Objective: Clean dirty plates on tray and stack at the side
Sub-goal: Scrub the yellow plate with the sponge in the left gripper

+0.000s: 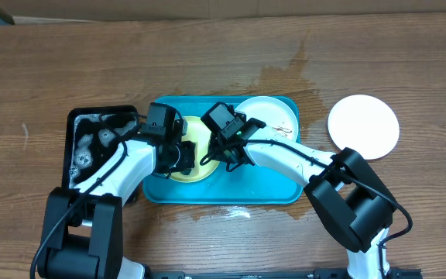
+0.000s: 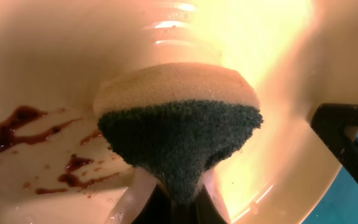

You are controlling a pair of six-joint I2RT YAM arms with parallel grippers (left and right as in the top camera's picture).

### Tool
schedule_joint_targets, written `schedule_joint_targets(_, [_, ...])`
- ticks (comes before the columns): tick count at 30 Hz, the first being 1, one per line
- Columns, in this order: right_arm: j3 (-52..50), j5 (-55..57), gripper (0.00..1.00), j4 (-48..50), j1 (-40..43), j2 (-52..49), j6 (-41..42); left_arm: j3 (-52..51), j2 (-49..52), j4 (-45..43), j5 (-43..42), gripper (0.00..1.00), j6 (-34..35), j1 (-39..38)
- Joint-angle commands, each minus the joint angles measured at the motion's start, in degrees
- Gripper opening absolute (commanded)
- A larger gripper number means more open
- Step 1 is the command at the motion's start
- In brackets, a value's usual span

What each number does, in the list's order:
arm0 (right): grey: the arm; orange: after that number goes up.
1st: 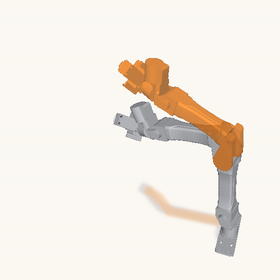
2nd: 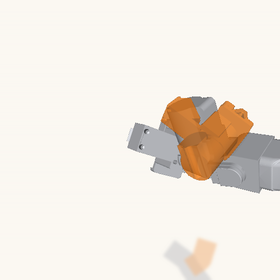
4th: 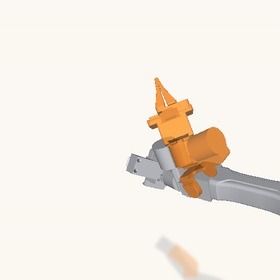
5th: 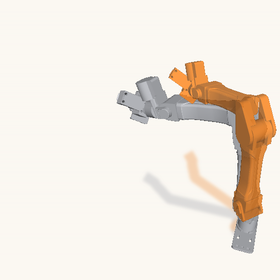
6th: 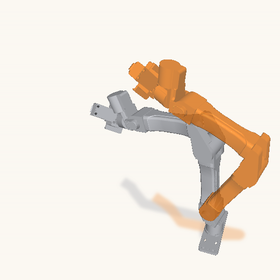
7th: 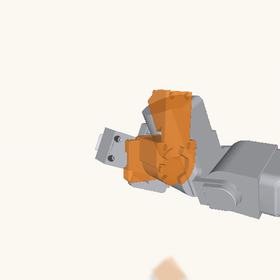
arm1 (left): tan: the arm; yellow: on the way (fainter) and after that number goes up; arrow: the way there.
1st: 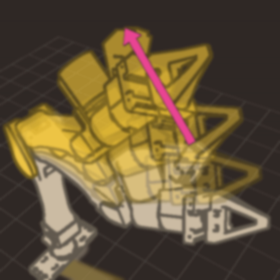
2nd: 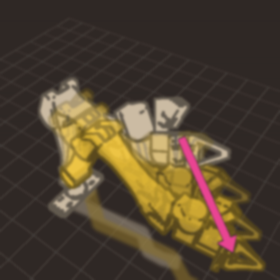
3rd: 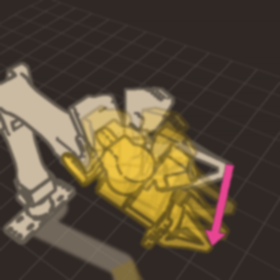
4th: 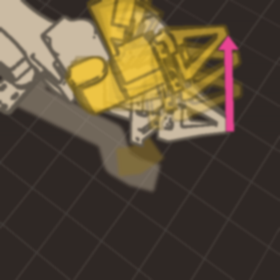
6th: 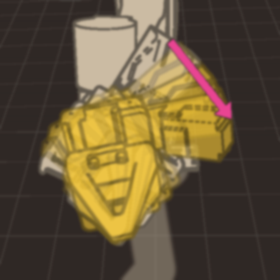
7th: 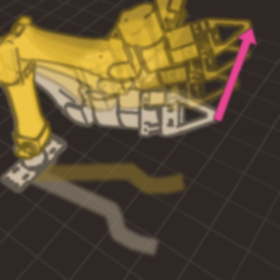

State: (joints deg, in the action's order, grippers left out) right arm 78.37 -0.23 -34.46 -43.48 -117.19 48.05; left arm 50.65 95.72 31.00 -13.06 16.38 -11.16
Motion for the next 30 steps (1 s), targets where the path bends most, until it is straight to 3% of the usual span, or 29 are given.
schedule_joint_targets(1, [-0.5,0.1,0.04,0.2,0.1,-1.4,0.6,-2.7,-0.2,0.1,5.0,0.04,1.0,0.2])
schedule_joint_targets(13, [-1.2,0.1,0.04,0.3,0.1,-1.6,0.6,-2.7,-0.2,0.2,16.1,0.04,0.2,0.2])
schedule_joint_targets(30, [-1.2,0.1,0.04,0.3,0.1,-1.6,0.6,-2.7,-0.2,-0.6,19.3,0.04,-2.7,0.2])
